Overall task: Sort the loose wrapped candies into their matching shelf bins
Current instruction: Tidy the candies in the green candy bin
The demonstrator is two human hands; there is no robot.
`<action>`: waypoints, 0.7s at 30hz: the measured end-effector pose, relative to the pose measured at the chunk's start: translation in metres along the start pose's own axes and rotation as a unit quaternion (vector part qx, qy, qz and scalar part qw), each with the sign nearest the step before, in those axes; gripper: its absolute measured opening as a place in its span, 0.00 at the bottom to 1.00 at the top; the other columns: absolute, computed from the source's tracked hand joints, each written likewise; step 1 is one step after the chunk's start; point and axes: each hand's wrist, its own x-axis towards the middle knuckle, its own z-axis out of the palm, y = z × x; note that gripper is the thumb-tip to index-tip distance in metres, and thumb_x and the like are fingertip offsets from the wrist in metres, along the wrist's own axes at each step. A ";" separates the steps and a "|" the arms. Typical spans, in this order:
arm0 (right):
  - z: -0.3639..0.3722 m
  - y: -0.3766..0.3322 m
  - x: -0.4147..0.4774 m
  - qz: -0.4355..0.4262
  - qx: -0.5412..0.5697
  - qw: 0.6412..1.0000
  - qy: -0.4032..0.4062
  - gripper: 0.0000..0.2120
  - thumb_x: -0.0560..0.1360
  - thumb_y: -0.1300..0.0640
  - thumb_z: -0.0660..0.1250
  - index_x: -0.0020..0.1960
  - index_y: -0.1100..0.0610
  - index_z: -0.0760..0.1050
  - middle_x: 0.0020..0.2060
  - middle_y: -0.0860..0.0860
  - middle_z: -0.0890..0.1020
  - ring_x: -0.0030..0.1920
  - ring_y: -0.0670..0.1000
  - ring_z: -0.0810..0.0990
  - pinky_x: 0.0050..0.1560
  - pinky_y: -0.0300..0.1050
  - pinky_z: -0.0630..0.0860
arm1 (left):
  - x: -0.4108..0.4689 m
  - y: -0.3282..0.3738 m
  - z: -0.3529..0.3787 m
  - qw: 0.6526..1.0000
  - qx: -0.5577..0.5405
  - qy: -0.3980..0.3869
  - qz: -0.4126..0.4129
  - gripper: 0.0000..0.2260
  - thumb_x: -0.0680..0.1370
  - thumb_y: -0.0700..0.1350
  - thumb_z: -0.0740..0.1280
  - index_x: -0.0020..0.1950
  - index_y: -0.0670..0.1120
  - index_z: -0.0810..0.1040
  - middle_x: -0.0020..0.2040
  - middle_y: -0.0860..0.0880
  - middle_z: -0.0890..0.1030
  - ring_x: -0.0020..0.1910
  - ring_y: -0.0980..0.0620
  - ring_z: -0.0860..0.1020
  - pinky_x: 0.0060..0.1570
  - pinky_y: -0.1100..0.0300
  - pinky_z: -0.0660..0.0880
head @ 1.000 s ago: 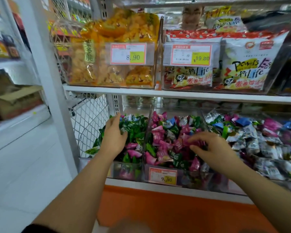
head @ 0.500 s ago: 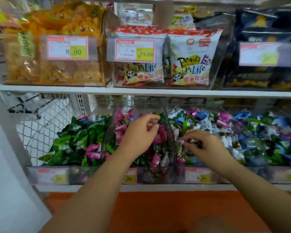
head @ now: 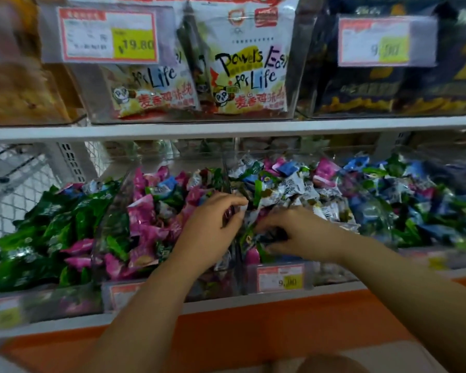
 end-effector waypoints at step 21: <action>-0.022 -0.034 -0.004 0.014 0.412 0.882 0.228 0.15 0.73 0.62 0.70 0.57 0.49 0.75 0.39 0.42 0.84 0.43 0.41 0.82 0.47 0.34 0.78 | -0.014 0.012 -0.017 0.982 -0.172 0.074 -0.005 0.07 0.78 0.50 0.65 0.55 0.57 0.77 0.47 0.56 0.81 0.45 0.59 0.78 0.45 0.61 0.76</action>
